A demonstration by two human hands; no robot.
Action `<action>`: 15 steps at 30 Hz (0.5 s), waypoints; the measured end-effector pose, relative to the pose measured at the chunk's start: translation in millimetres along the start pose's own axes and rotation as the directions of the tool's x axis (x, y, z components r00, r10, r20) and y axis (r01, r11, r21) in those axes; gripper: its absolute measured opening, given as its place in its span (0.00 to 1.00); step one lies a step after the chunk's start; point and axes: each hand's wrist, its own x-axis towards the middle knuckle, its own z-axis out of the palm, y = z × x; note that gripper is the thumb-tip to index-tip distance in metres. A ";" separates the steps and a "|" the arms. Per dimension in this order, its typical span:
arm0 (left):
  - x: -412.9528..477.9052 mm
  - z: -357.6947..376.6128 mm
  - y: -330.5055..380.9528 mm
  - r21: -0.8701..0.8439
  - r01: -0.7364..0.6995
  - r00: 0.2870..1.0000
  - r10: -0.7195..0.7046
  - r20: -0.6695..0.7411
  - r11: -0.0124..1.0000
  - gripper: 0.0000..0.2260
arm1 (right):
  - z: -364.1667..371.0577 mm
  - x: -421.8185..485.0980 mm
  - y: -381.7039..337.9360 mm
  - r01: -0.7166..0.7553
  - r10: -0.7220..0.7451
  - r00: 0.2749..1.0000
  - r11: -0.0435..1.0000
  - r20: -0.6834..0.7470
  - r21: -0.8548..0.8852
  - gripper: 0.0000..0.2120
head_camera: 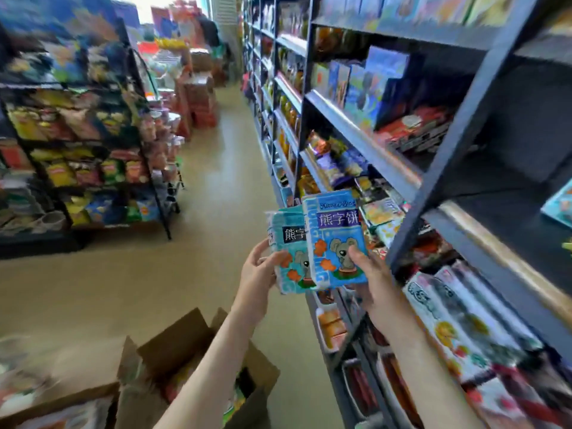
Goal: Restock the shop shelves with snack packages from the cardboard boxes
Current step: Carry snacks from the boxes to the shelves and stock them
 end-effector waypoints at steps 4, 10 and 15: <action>5.7 56.9 1.9 0.011 0.014 0.993 -0.015 0.119 1.000 0.23 | -39.2 -15.7 -26.1 0.095 -0.093 0.992 0.995 -0.083 0.029 0.28; 20.5 109.8 16.4 -0.035 0.031 0.964 -0.021 0.264 0.999 0.09 | -60.6 -36.4 -50.8 0.255 -0.246 0.952 0.967 -0.179 0.025 0.14; 48.2 132.4 31.7 -0.084 0.047 0.915 -0.009 0.403 0.995 0.06 | -60.4 -45.7 -69.5 0.345 -0.323 0.883 0.938 -0.340 0.006 0.16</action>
